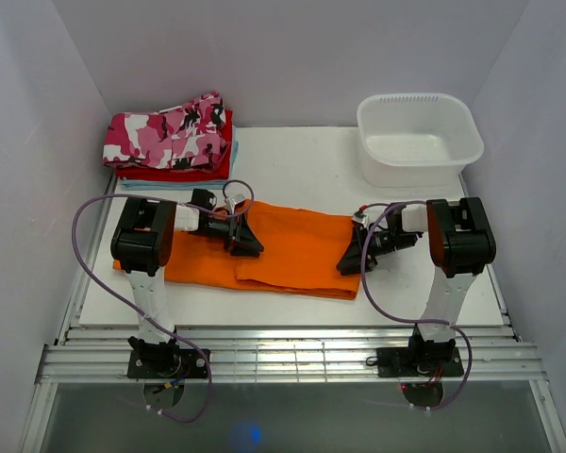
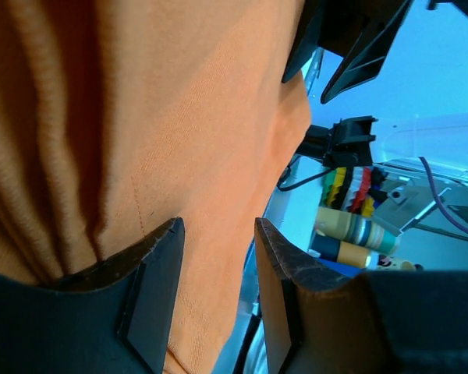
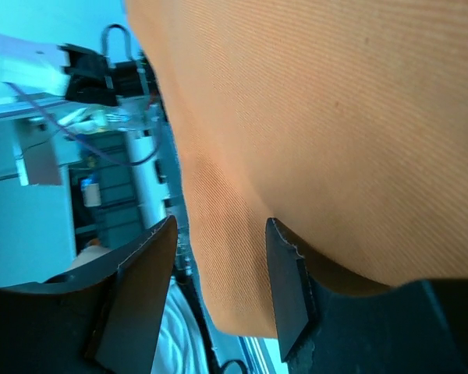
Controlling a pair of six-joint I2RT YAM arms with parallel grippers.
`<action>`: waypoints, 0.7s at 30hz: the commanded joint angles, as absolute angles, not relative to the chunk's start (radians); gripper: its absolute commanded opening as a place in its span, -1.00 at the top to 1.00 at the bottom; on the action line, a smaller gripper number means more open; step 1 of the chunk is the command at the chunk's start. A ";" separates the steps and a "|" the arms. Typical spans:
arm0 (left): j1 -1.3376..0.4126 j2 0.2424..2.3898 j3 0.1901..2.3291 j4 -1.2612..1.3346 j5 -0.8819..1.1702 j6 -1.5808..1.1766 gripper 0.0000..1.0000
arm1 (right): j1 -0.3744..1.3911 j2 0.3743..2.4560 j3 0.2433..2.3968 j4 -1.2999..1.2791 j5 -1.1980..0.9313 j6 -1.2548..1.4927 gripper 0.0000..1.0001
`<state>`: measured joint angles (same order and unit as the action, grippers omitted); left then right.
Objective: Fold and stack the trousers
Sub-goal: Fold the trousers
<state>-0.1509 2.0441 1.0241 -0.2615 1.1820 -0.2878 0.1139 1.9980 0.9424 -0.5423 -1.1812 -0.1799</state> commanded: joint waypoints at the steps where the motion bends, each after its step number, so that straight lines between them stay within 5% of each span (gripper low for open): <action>1: -0.207 2.053 1.049 -0.150 1.049 -0.310 -0.07 | 0.083 1.912 0.974 -0.668 -0.858 -0.324 -0.12; 5: -0.255 2.031 1.057 -0.078 1.066 -0.377 -0.10 | 0.048 1.792 1.034 -0.725 -0.727 -0.343 -0.03; 8: -0.265 2.016 1.043 -0.039 1.069 -0.414 -0.11 | 0.049 1.763 1.060 -0.820 -0.825 -0.380 0.10; 13: -0.265 2.008 1.037 -0.026 1.065 -0.428 -0.13 | 0.071 1.819 0.984 -0.911 -0.998 -0.428 0.35; 21: -0.265 2.069 1.035 0.072 1.074 -0.483 -0.15 | 0.084 1.985 1.054 -0.948 -0.872 -0.362 0.67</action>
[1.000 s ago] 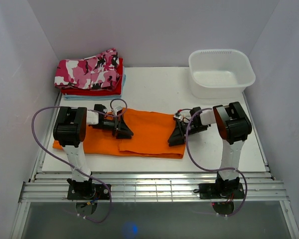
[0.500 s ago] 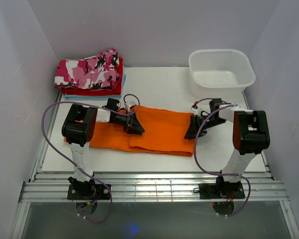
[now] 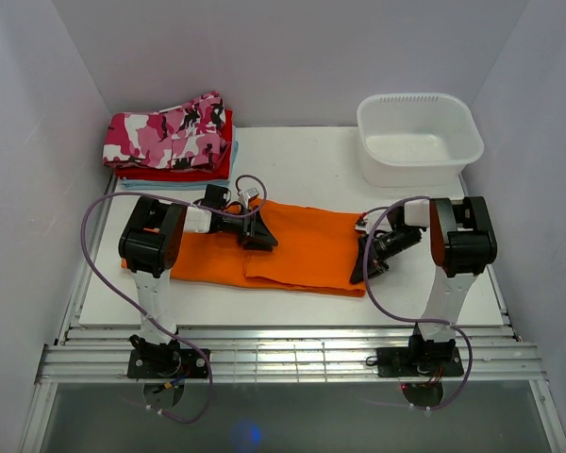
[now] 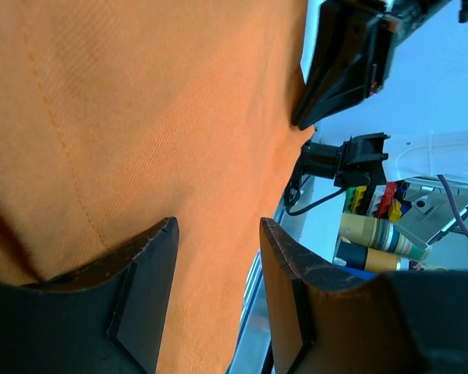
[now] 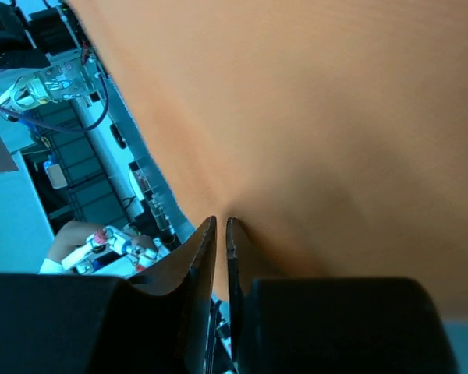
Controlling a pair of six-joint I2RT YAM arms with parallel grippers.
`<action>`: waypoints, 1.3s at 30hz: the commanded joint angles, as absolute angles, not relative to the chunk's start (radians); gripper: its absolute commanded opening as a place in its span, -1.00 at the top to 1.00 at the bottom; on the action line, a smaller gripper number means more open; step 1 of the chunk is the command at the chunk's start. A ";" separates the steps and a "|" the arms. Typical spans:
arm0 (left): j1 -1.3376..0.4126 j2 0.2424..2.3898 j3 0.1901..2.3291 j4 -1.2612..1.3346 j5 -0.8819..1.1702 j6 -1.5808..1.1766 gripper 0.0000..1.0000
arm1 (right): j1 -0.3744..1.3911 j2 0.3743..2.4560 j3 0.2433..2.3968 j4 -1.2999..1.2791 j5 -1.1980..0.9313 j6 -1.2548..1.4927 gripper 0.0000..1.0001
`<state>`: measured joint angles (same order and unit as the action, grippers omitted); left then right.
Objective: Fold and stack the trousers
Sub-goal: Fold the trousers
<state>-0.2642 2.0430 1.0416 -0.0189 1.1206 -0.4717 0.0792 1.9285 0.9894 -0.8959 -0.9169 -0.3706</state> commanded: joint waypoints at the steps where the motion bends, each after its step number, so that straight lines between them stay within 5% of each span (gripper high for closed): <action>1: -0.265 2.086 1.037 0.092 1.075 -0.503 -0.15 | 0.100 2.012 1.072 -0.969 -0.836 -0.364 0.70; 3: -0.265 2.097 1.042 0.103 1.069 -0.514 -0.17 | 0.127 2.081 1.104 -1.003 -0.741 -0.394 0.84; 9: -0.253 2.132 1.055 0.129 1.020 -0.528 -0.18 | 0.084 2.060 1.137 -0.862 -0.358 -0.370 0.84; 15: -0.265 2.194 1.156 0.140 1.017 -0.538 -0.14 | -0.009 1.993 1.238 -0.770 -0.214 -0.406 0.85; 21: -0.301 2.169 1.210 0.133 1.045 -0.558 -0.22 | -0.118 1.911 1.270 -0.761 -0.175 -0.540 0.84; 26: -0.304 2.016 1.209 0.086 1.069 -0.499 -0.46 | -0.170 1.714 1.292 -0.822 -0.359 -0.618 0.85; 28: -0.299 1.958 1.212 0.014 1.059 -0.422 -0.59 | -0.184 1.640 1.287 -0.815 -0.429 -0.620 0.64; 29: -0.292 1.900 1.216 -0.014 1.048 -0.396 -0.66 | -0.198 1.571 1.284 -0.805 -0.457 -0.614 0.38; 30: -0.284 1.869 1.215 -0.049 1.037 -0.373 -0.79 | -0.218 1.540 1.278 -0.786 -0.507 -0.597 -0.40; 31: -0.266 1.837 1.210 -0.082 1.016 -0.350 -0.94 | -0.253 1.514 1.254 -0.758 -0.515 -0.530 -0.76; 32: -0.253 1.766 1.206 -0.110 0.988 -0.284 -0.96 | -0.270 1.482 1.244 -0.714 -0.525 -0.506 -0.90; 38: -0.039 1.598 1.163 -0.207 0.889 -0.238 -0.96 | -0.340 1.670 1.287 -0.761 -0.662 -0.463 -0.81; 39: -0.005 1.598 1.161 -0.216 0.928 -0.248 -0.96 | -0.345 1.699 1.287 -0.740 -0.717 -0.410 -0.94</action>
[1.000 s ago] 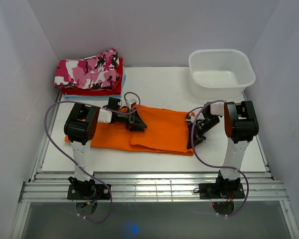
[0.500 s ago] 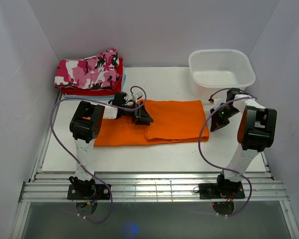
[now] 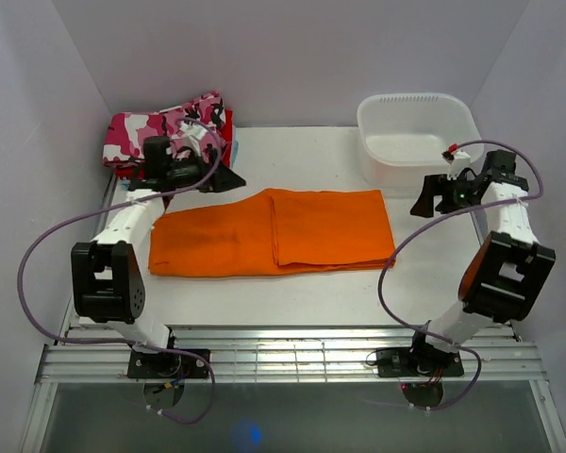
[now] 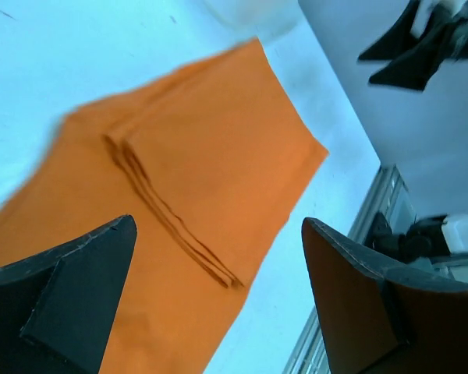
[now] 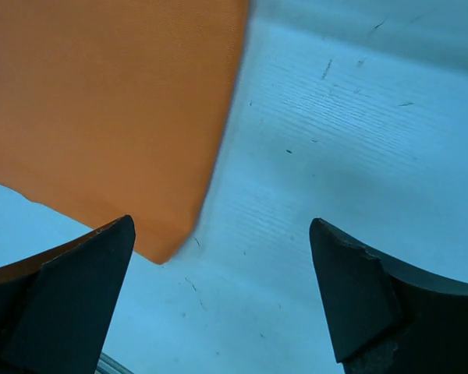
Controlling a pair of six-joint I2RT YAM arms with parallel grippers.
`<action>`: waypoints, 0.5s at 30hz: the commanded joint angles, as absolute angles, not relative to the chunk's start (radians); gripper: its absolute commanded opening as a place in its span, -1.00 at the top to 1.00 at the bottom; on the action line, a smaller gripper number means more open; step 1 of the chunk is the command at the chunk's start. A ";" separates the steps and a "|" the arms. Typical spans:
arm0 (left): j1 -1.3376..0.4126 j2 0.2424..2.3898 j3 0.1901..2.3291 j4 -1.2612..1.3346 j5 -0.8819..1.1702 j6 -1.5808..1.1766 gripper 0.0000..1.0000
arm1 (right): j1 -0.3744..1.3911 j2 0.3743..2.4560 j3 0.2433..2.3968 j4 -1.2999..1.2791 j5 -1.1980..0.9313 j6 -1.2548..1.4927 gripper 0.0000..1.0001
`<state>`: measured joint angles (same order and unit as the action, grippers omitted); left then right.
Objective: Fold and stack the trousers
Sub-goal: Fold the trousers
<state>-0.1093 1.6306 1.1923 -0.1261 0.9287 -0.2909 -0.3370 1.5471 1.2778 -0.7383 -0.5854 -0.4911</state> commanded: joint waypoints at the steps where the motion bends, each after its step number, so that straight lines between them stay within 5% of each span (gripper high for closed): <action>1: 0.094 1.603 1.161 -0.238 0.960 -0.256 -0.96 | -0.351 1.725 1.284 -0.720 -0.754 -0.390 -1.00; 7: 0.334 1.637 1.216 -0.389 1.019 -0.206 -0.96 | -0.315 1.810 1.189 -0.457 -0.772 -0.213 -0.59; 15: 0.443 1.640 1.258 -0.518 0.956 -0.049 -0.96 | -0.224 1.881 1.089 -0.370 -0.620 -0.184 -0.44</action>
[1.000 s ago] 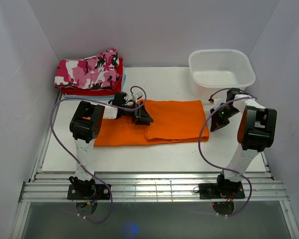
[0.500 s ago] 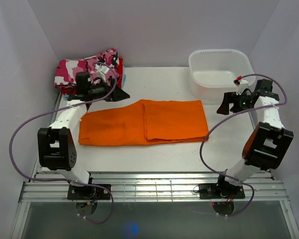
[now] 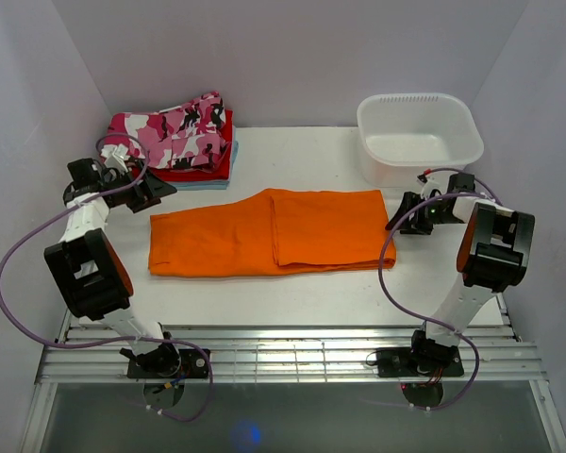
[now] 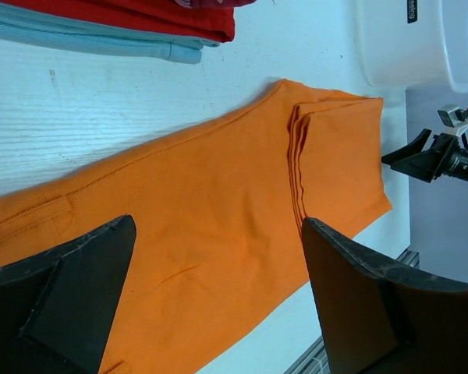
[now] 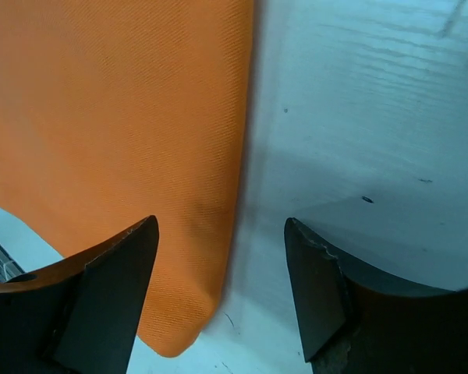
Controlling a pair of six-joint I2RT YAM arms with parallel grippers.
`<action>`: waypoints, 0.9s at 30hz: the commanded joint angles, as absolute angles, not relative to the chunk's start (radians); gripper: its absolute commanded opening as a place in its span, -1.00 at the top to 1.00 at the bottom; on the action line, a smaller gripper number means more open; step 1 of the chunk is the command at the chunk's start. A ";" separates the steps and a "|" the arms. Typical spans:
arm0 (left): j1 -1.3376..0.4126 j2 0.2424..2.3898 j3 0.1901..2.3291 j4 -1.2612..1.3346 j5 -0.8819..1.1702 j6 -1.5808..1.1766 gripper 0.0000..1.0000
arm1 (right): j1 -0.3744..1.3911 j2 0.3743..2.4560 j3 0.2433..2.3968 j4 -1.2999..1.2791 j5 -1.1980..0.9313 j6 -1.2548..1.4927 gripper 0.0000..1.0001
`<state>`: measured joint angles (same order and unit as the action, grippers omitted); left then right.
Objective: Fold and stack the trousers
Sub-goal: Fold the trousers
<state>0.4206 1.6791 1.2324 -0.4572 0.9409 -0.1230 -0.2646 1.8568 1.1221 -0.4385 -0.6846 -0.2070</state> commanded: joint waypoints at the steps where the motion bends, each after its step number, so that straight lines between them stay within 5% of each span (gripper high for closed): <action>1: 0.446 1.638 1.255 -0.518 0.957 -0.040 -0.96 | -0.212 1.896 1.080 -0.370 -0.605 -0.193 -0.44; 4: 0.453 1.638 1.255 -0.493 0.953 -0.055 -0.96 | -0.184 1.939 1.089 -0.382 -0.580 -0.207 -0.38; 7: 0.459 1.640 1.262 -0.479 0.943 -0.080 -0.96 | -0.179 1.960 1.103 -0.423 -0.607 -0.222 -0.06; 11: 0.468 1.631 1.259 -0.472 0.878 -0.086 -0.96 | -0.196 1.928 1.112 -0.480 -0.634 -0.262 0.84; 23: 0.489 1.644 1.169 -0.537 0.841 -0.003 -0.96 | -0.540 1.782 1.442 -0.956 -0.714 -0.555 0.84; 26: 0.489 1.670 1.100 -0.546 0.798 -0.009 -0.85 | -0.540 1.752 1.520 -1.050 -0.793 -0.563 0.84; 27: 0.485 1.686 1.080 -0.546 0.807 -0.009 -0.65 | -0.520 1.741 1.525 -1.054 -0.849 -0.543 0.84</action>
<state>0.4873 1.6718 1.1366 -0.5114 0.8219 -0.0288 -0.5632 1.8183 1.4651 -0.8814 -0.6918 -0.4923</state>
